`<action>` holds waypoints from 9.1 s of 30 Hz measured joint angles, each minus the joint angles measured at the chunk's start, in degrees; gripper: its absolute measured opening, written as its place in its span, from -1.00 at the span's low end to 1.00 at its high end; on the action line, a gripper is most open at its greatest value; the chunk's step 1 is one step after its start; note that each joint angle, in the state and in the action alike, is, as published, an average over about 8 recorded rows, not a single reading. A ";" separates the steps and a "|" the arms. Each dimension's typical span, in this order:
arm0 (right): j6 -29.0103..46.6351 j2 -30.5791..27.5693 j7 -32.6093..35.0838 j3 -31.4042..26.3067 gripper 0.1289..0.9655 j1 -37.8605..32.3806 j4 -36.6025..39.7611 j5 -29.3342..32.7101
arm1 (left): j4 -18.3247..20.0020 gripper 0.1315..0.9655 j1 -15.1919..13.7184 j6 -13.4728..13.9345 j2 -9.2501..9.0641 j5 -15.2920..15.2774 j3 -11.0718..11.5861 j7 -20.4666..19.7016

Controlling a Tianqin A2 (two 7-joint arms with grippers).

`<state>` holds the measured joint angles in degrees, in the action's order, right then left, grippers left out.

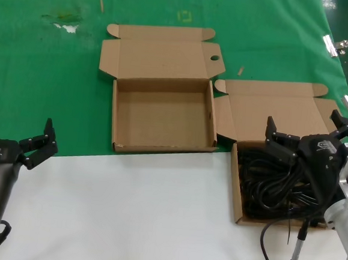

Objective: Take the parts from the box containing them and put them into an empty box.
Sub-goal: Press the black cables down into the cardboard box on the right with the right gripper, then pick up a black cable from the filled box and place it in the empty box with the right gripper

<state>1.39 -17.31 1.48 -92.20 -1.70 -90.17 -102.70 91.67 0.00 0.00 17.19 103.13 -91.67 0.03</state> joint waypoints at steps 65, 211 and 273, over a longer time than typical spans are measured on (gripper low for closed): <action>-2.30 -4.84 -0.61 -4.38 1.00 -0.23 -0.95 -1.29 | 0.00 -0.48 0.00 0.00 0.00 -0.03 0.00 -0.06; 61.66 -30.29 45.07 -18.69 -0.91 -38.63 30.13 12.14 | 0.00 -0.98 0.00 0.00 0.00 -0.02 0.00 -0.05; 40.51 13.66 85.35 -20.07 -0.91 -67.94 86.71 13.09 | 0.00 -0.98 0.00 0.00 0.00 -0.02 0.00 -0.05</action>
<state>41.90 -3.65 86.83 -112.27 -69.65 -3.45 -89.61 91.67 0.00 0.00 17.19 103.11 -91.68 -0.02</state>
